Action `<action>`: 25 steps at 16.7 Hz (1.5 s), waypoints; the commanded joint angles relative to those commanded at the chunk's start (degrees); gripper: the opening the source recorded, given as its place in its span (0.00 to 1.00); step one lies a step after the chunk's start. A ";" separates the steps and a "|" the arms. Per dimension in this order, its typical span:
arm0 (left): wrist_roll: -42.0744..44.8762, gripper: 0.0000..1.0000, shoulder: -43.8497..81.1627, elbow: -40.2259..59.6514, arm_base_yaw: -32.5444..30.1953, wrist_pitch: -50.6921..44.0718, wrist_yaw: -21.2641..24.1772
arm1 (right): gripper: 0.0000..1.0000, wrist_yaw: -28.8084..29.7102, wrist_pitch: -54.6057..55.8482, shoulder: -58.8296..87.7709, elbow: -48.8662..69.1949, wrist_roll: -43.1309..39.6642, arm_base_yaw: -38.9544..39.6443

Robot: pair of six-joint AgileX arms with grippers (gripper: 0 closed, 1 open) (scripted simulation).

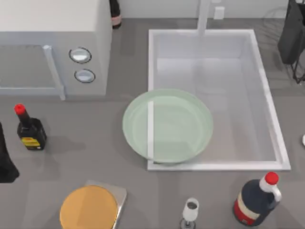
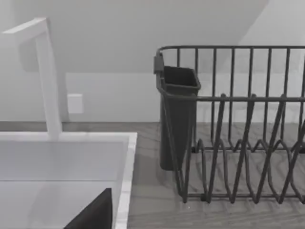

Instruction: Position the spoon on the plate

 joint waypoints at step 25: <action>0.00 1.00 0.00 0.00 0.00 0.00 0.00 | 1.00 0.23 -58.43 90.49 60.93 -52.75 -13.41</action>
